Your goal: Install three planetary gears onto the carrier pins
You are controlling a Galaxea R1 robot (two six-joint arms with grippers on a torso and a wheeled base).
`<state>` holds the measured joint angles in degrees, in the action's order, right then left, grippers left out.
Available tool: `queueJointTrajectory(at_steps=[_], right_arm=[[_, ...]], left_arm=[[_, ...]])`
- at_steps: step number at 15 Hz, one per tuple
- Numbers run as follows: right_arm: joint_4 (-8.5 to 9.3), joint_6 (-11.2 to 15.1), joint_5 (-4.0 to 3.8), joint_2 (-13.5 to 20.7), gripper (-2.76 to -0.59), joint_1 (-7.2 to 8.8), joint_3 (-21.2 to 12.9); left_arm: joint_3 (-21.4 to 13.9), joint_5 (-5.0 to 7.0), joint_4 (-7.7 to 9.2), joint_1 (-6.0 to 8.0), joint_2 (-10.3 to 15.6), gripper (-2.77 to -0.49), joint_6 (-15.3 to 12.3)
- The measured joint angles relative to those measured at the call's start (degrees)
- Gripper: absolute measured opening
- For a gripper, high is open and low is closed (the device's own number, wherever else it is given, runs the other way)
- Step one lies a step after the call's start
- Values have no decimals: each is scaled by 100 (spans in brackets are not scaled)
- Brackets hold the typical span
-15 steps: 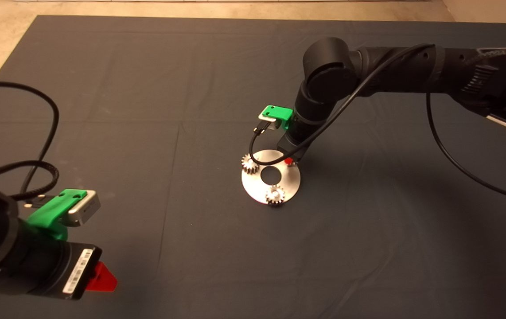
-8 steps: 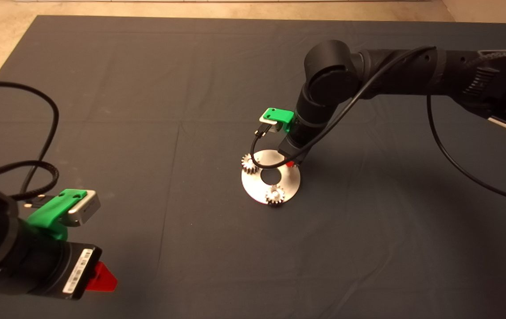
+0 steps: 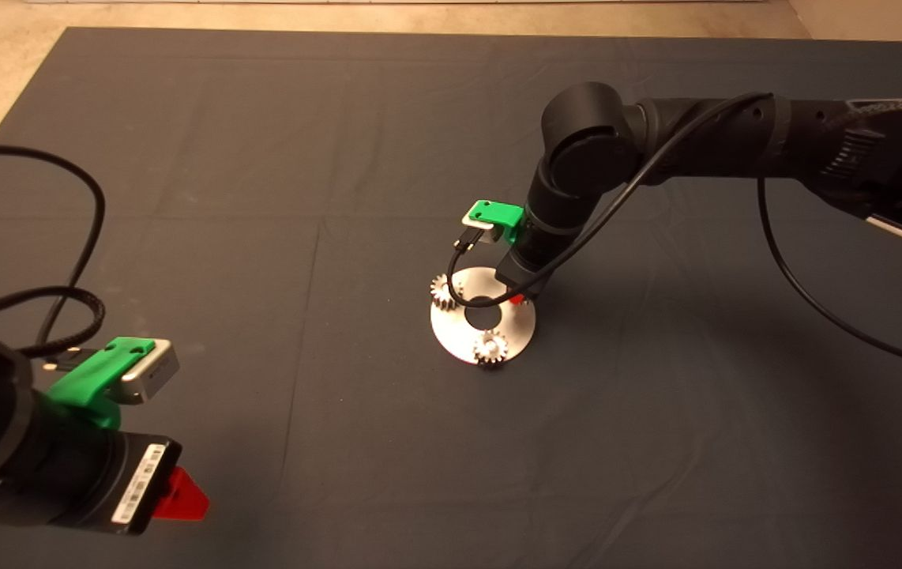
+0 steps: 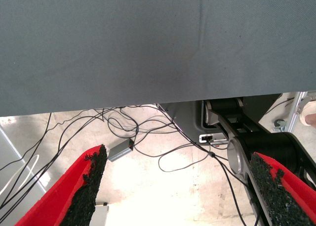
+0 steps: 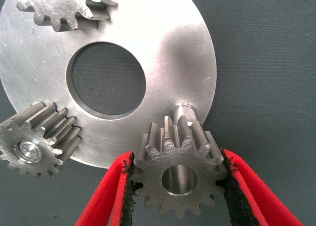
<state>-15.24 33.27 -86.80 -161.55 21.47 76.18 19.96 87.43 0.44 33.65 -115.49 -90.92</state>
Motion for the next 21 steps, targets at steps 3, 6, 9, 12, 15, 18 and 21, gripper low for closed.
queueJointTrajectory(at_steps=[3, 6, 9, 12, 15, 18, 21], right_arm=[[-2, 0, 0, -2, -228, 0, 0], [-17, 0, 0, -5, -228, 0, 0], [-22, 2, 15, -4, -228, 0, 11], [-52, 110, 63, -5, -228, 0, 17], [-168, 176, 85, -5, -228, 0, 52], [-176, 176, 85, -5, -228, 0, 52], [-190, 176, 89, -24, -228, -2, 50]], left_arm=[[0, -2, 0, 0, 0, -119, -1], [0, 0, 0, 0, 0, -119, -1], [0, 0, 0, 0, 0, -119, -1], [0, 0, 0, 0, 0, -119, -1], [0, 0, 1, 0, 0, -119, -1], [0, 0, 0, 0, 0, -119, -1], [0, 0, 0, 0, 0, -119, -1]])
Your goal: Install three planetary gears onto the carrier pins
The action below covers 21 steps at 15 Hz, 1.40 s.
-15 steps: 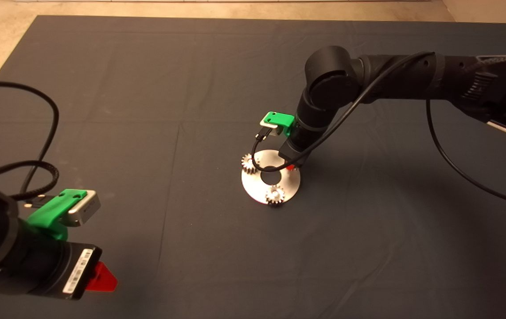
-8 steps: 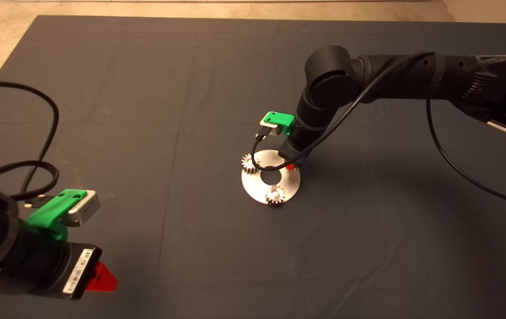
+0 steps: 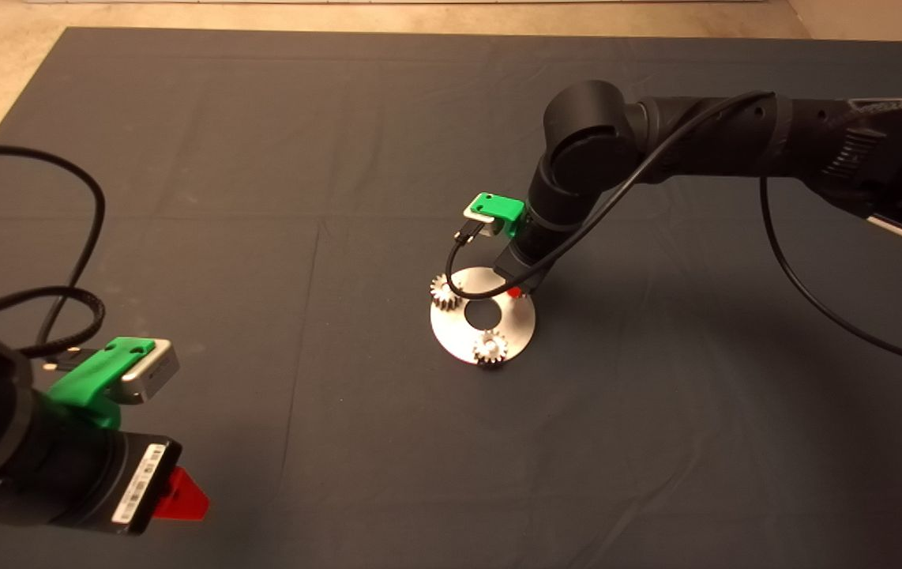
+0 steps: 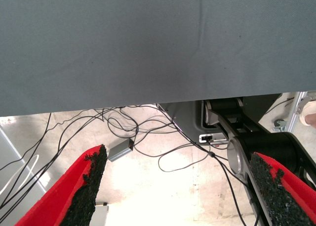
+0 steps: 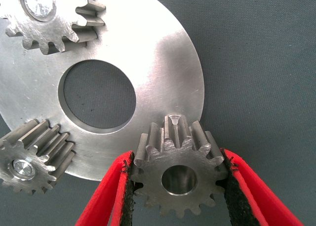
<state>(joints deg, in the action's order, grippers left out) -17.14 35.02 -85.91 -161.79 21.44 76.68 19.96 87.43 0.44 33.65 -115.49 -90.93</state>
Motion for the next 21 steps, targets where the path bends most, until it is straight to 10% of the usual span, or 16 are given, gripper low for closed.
queueJointTrajectory(at_steps=[21], right_arm=[[-94, 1, 33, 129, -223, -129, -135]], left_arm=[[0, 0, 0, 0, 0, -119, 0]])
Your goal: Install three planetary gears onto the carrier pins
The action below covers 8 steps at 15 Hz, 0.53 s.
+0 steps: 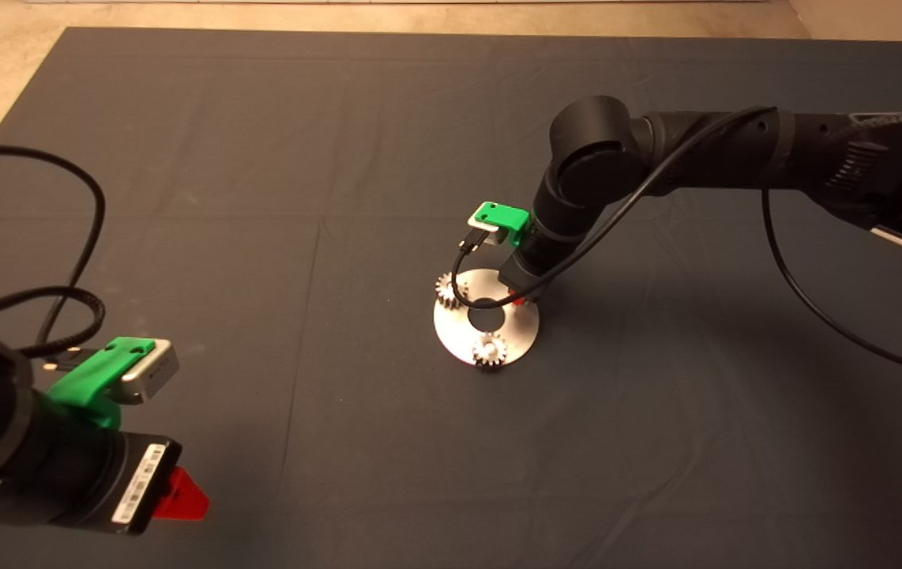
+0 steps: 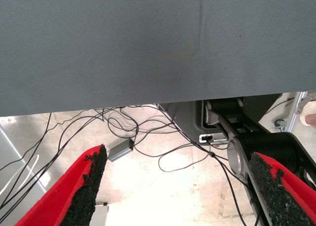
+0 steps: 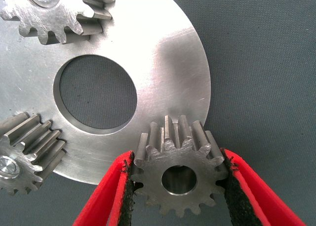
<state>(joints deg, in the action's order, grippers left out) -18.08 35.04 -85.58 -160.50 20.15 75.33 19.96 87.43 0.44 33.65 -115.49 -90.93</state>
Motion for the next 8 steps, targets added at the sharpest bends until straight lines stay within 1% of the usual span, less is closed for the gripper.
queueJointTrajectory(at_steps=[5, 6, 8], right_arm=[[2, 24, -26, -15, -216, 21, -7], [2, 27, -26, -14, -205, 20, -11], [6, 38, -26, -9, -204, 23, -17]], left_arm=[[0, 0, 0, 0, 0, -119, 0], [0, 0, 0, 0, -1, -119, 1], [0, -2, 0, 0, -2, -119, 2]])
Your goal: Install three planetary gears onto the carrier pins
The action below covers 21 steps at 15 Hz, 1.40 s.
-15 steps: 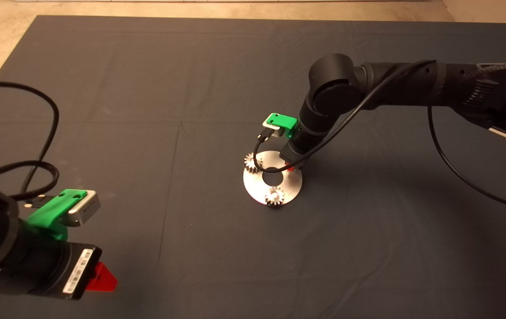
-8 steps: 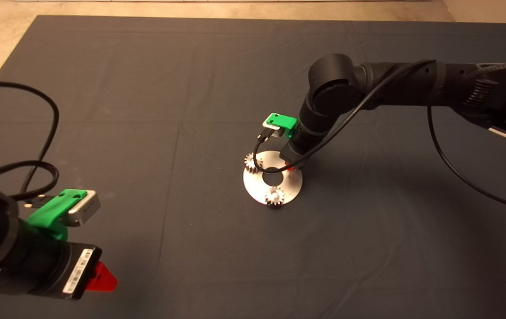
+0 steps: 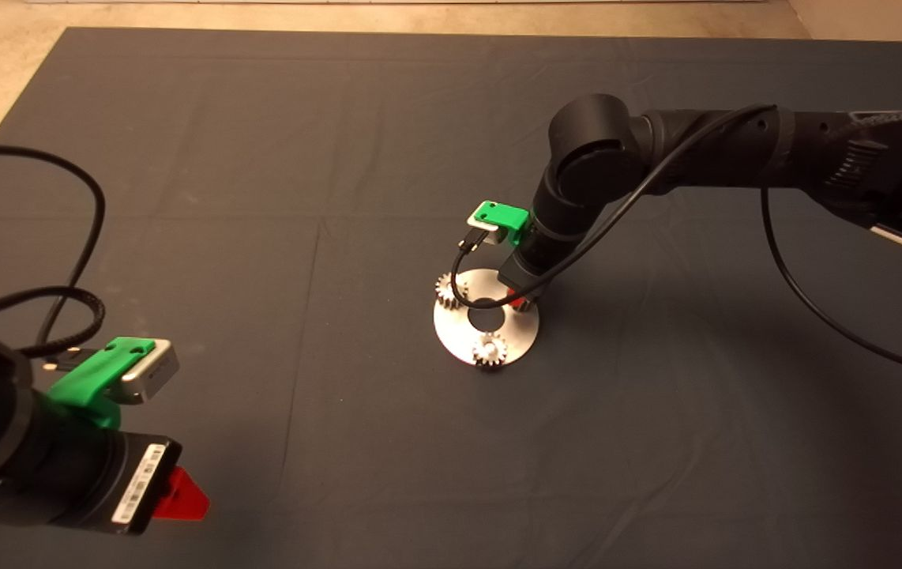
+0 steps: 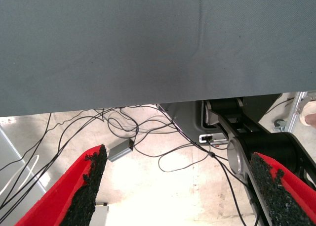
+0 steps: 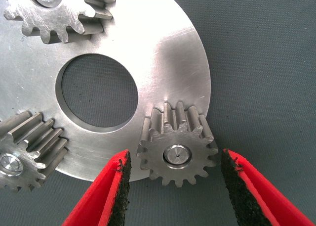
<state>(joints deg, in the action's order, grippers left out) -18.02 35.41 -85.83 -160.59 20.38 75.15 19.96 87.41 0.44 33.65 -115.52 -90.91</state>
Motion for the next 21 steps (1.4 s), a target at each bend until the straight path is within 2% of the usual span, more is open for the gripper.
queueJointTrajectory(at_steps=[1, 2, 3, 5, 6, 7, 8, 9, 10, 11, 12, 13, 15, 16, 17, 18, 19, 20, 21], right_arm=[[5, 0, 4, 15, -204, 30, -20], [7, 2, -2, 17, -193, 76, -49], [23, 2, -2, 26, -188, 176, -108], [158, 29, -2, 46, -186, 640, -211], [317, 81, 2, 79, -177, 971, -279], [463, 167, -8, 128, -175, 1175, -406], [573, 227, -50, 191, -175, 1283, -530], [694, 368, -94, 373, -168, 1313, -727], [761, 490, -99, 592, -162, 1286, -875], [809, 679, -110, 989, -160, 1247, -1107], [873, 832, -134, 1413, -155, 1252, -1385], [1013, 982, -156, 1889, -146, 1266, -1670], [1372, 1358, -165, 2939, -144, 1266, -2351], [1551, 1606, -168, 3521, -139, 1267, -2812], [1732, 1870, -186, 4072, -130, 1266, -3292], [1949, 2181, -220, 4555, -130, 1267, -3763], [2197, 2582, -236, 4955, -130, 1267, -4225], [2413, 2871, -231, 5316, -125, 1266, -4593], [2532, 3073, -210, 5628, -118, 1267, -4822]], left_arm=[[0, 2, 2, 0, 2, -119, 0], [0, 0, 0, 0, 2, -119, -2], [0, 0, 0, 1, 0, -119, -2], [0, 0, 0, 0, 2, -119, -2], [0, 1, 0, 0, 2, -119, -2], [0, 2, 0, 0, 1, -119, 0], [0, 0, 0, 0, -2, -108, 13], [0, 0, 0, 0, -5, -106, 39], [0, 7, 1, 0, -6, -106, 63], [0, 5, 2, 0, -39, -105, 85], [0, 2, 0, 0, -85, -93, 107], [0, 0, 0, 0, -124, -90, 137], [0, 5, 2, 0, -184, -85, 194], [-1, 2, 2, 0, -247, -75, 223], [-9, 5, 2, 0, -342, -75, 244], [-12, 2, 2, 0, -435, -71, 260], [-12, -12, 0, 0, -468, -62, 276], [-22, -14, 2, 2, -482, -61, 276], [-23, -12, 2, 0, -482, -58, 276]])
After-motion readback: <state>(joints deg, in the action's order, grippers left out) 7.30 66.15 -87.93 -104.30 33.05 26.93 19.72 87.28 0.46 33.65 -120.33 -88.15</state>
